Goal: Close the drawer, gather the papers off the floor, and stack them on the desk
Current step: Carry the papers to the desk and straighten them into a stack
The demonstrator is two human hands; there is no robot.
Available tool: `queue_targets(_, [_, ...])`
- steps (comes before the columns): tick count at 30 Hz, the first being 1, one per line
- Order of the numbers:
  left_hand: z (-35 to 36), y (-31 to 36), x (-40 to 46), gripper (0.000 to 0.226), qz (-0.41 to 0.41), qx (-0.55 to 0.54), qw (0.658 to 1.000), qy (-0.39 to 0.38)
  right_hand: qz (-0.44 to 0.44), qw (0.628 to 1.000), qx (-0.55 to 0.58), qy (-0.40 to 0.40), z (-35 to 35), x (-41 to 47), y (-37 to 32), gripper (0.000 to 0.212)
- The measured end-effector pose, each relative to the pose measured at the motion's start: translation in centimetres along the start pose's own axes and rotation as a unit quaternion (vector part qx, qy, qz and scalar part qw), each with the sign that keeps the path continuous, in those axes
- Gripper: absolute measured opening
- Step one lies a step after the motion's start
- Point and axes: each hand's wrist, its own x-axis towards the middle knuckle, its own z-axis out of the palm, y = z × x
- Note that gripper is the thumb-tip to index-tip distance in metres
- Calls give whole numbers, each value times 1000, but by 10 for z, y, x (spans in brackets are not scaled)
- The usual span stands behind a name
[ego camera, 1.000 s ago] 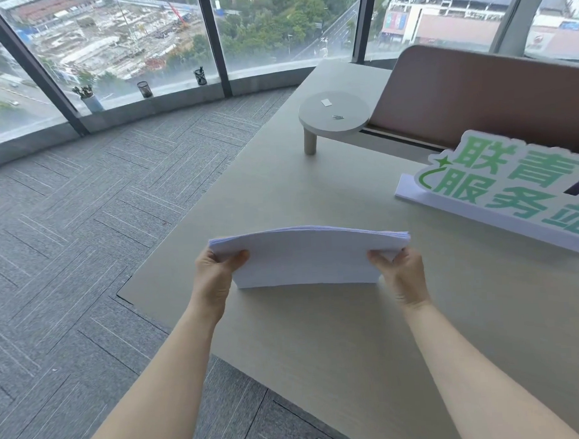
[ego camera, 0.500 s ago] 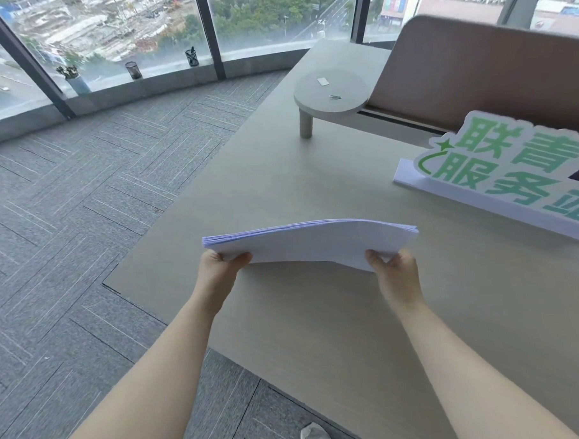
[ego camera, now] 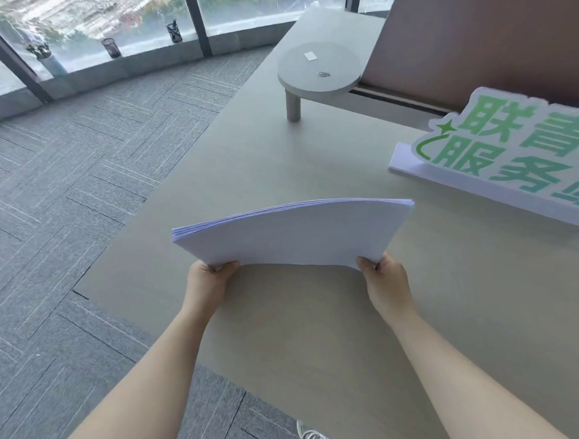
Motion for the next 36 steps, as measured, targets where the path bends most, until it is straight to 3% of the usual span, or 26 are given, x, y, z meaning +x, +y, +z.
queue_targets(9, [-3,-2,3,7,-26,26,999,14,7,1000,-23,12,1,3,10,20])
queue_targets(16, [-13,10,21,7,4,12,1000,-17,-9,999,-17,28,7,7,-9,26])
queue_targets(19, [-17,20,36,8,0,10,999,-34,5,999,6,33,11,11,-21,13])
queue_targets(22, [-21,36,49,15,13,2,999,-46,30,998,32,41,18,13,-34,23])
queue_targets(26, [-34,56,65,14,10,-24,998,-52,62,995,48,60,32,16,-47,11])
queue_targets(36, [-60,73,134,14,-19,12,996,-91,126,989,46,64,74,41,-80,14])
